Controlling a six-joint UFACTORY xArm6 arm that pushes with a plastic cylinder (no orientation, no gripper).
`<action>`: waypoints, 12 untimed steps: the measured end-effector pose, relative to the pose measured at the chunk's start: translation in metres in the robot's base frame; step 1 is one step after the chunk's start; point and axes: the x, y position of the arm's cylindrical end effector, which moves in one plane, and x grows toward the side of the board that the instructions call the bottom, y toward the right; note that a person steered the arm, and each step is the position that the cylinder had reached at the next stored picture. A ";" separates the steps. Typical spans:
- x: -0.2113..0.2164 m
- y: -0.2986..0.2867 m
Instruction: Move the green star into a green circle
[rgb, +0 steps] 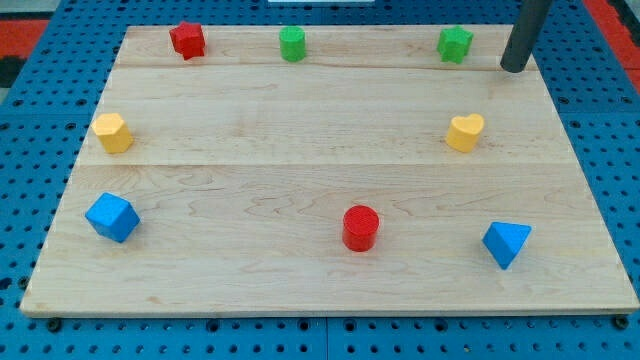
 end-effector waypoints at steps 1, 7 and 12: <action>0.014 -0.028; -0.049 -0.025; -0.081 -0.239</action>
